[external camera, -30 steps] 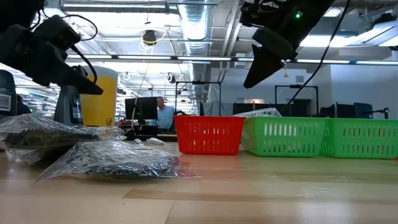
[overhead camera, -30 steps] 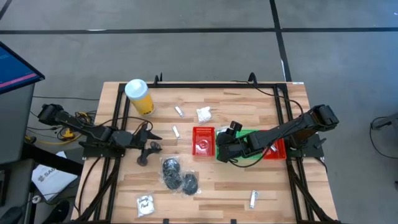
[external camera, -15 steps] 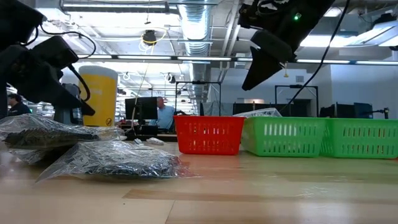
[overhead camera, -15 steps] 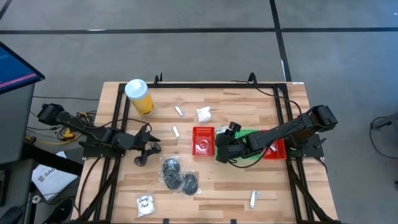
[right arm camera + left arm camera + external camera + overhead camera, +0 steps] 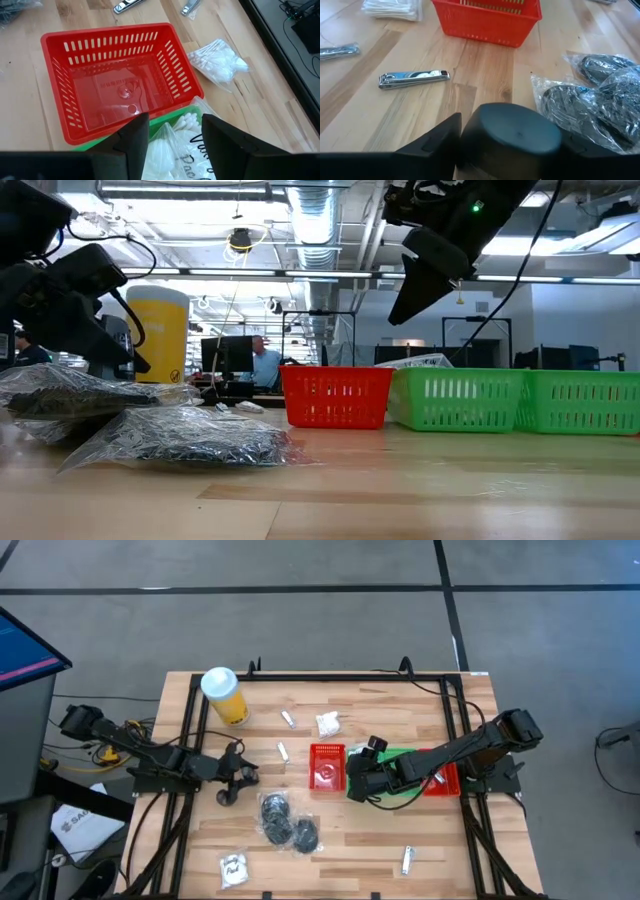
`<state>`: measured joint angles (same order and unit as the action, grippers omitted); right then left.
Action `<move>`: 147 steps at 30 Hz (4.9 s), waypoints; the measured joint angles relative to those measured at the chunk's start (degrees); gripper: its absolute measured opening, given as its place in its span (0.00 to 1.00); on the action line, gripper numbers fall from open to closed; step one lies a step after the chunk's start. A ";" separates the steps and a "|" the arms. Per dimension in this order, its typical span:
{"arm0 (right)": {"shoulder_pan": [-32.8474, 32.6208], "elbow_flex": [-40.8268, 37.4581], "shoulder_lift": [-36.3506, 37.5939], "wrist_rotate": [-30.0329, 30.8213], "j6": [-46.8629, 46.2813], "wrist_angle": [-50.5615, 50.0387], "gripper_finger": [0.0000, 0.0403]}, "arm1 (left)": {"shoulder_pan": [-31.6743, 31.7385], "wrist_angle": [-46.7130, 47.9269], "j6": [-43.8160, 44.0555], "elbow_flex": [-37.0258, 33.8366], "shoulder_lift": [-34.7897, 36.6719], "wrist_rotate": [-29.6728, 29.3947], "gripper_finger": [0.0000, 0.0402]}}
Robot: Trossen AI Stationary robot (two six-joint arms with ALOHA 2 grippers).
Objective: Pick & Place Travel size toiletries
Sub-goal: Put the black deodorant into the left red bin
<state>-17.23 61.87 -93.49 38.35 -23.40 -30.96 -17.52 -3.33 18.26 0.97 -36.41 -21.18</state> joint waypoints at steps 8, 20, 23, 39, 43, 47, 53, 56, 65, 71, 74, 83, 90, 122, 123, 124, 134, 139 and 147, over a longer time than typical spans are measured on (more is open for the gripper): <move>0.00 0.00 0.00 0.00 -0.01 0.00 0.42 | 0.00 -0.46 0.00 0.00 -0.36 -0.31 0.48; 0.00 0.00 0.00 0.00 -0.02 0.00 0.41 | 0.00 -0.76 0.00 0.00 -0.41 -0.29 0.47; 0.00 0.00 0.00 0.00 -0.02 0.00 0.41 | 0.02 -1.01 0.00 0.00 -0.45 -0.27 0.47; 0.00 0.00 0.02 0.02 0.00 0.06 0.41 | 0.02 -3.07 0.04 3.03 -0.45 -0.95 0.47; 0.00 0.00 0.02 0.29 0.03 0.13 0.41 | 0.02 -3.13 0.04 4.88 -0.45 -0.97 0.47; 0.07 0.00 0.02 0.33 1.26 0.15 0.40 | 0.02 -3.11 0.04 6.86 -1.39 -1.33 0.47; 0.07 0.00 0.02 0.43 1.37 0.15 0.39 | 0.45 -3.10 0.03 11.23 -6.78 -1.45 0.47; 0.07 0.00 0.02 0.44 1.38 0.15 0.39 | 1.88 -3.13 -0.86 13.84 -10.69 -1.36 0.47; 0.07 0.00 0.04 0.44 1.53 -0.18 0.39 | 9.76 -3.27 -3.88 23.46 -21.97 5.75 0.47; 0.07 0.00 0.07 0.44 3.45 -0.27 0.39 | 14.19 -5.25 -6.38 28.99 -29.02 11.04 0.47; 0.07 0.33 0.07 0.42 3.91 -0.74 0.39 | 15.46 -6.05 -7.80 32.02 -32.58 12.73 0.47; -0.04 2.16 0.11 0.42 3.93 -1.84 0.39 | 19.52 -7.38 -10.71 40.30 -43.48 18.19 0.47; -0.04 2.16 0.11 0.42 3.93 -1.95 0.39 | 22.39 -10.76 -12.02 45.00 -50.81 22.95 0.47; -0.04 2.16 0.07 0.37 3.96 -1.86 0.39 | 24.35 -17.87 -12.04 50.53 -63.82 26.33 0.52; -0.04 2.16 0.07 0.37 3.96 -1.88 0.39 | 24.37 -17.87 -12.04 50.53 -63.82 26.34 0.51; -0.04 2.16 0.07 0.37 3.93 -1.86 0.39 | 24.35 -17.88 -12.06 50.53 -63.82 26.32 0.50; -0.04 2.16 0.07 0.37 3.96 -1.95 0.39 | 24.35 -18.19 -13.97 50.53 -63.73 25.52 0.41; -0.04 2.16 0.07 0.35 3.96 -1.95 0.39 | 24.37 -18.20 -13.97 50.53 -63.73 25.44 0.41; -0.04 2.16 0.07 0.26 3.96 -1.93 0.39 | 24.37 -18.35 -13.98 50.50 -63.05 25.22 0.42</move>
<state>-17.28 64.03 -93.43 38.61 -19.44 -32.89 6.85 -21.68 4.28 51.47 -99.46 4.03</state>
